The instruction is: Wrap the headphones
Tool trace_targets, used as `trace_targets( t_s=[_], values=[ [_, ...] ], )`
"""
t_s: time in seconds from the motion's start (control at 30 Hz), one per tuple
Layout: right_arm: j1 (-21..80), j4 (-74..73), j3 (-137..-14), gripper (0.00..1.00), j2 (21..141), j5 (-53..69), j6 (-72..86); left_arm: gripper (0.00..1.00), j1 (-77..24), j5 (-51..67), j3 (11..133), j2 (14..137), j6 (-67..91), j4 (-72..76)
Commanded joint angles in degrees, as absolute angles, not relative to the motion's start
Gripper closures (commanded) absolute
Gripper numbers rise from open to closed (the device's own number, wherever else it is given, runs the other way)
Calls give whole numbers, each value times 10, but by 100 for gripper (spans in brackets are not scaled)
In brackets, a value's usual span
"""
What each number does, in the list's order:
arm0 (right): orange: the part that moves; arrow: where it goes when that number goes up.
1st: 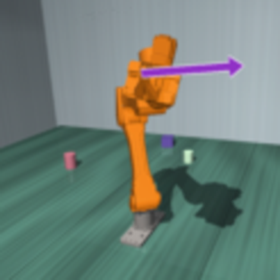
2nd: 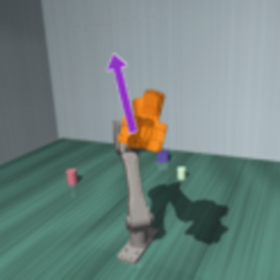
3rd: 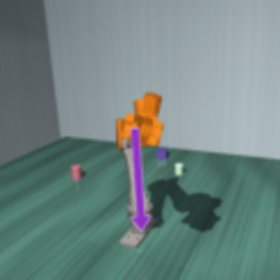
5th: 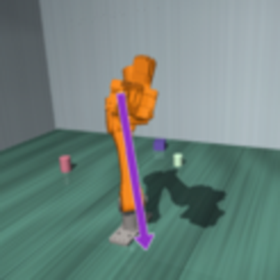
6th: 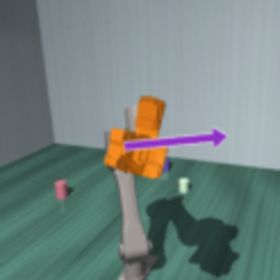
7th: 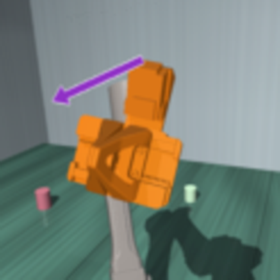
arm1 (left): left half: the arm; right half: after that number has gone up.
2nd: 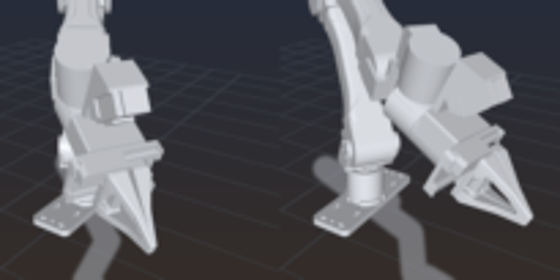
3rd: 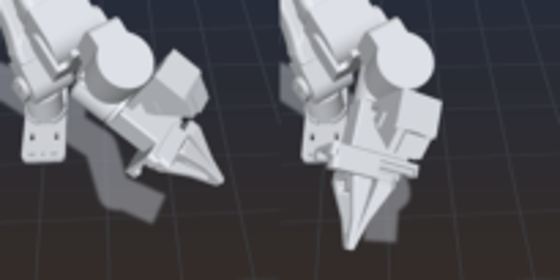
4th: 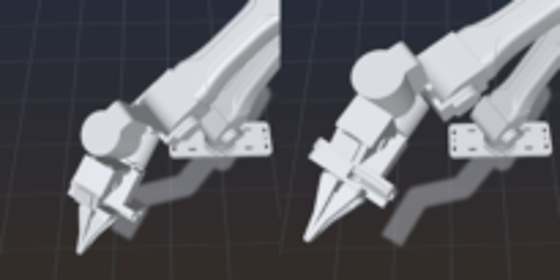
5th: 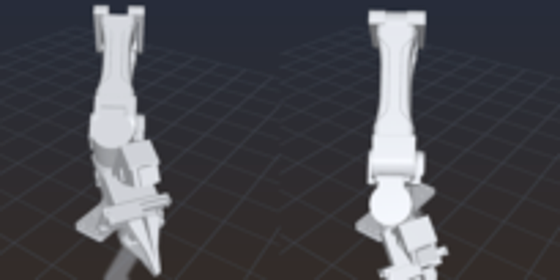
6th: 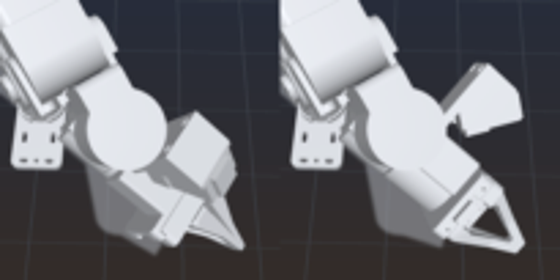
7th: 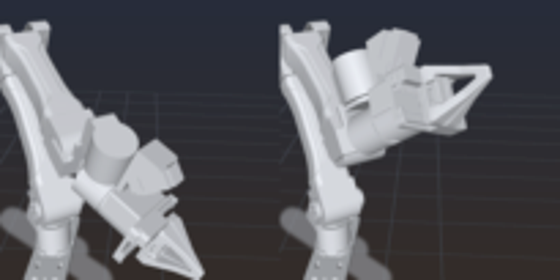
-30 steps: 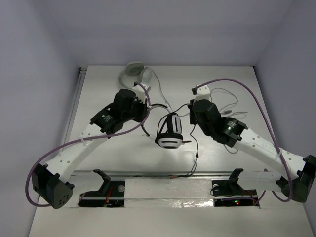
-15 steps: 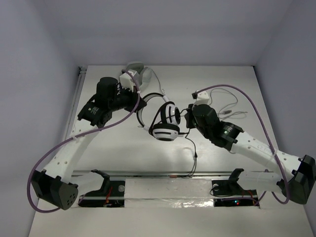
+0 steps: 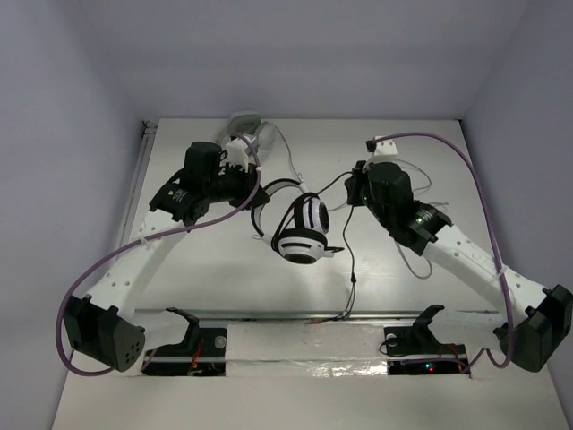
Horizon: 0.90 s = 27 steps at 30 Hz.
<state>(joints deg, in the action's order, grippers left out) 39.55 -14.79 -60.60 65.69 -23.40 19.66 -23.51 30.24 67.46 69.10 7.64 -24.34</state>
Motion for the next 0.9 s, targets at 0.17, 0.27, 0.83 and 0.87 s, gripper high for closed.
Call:
trace_targets(
  t_s=[0.17,0.27,0.83,0.87],
  values=[
    [362,-130,-660,100,681,-194,170,100,-256,351,665,693,85,-216],
    [356,-124,-672,100,714,-179,171,100,-256,361,667,693,83,-213],
    [350,131,-412,81,649,79,292,100,-250,374,751,692,196,-78],
    [350,171,-398,73,649,96,302,100,-250,374,757,694,206,-69]
  ],
)
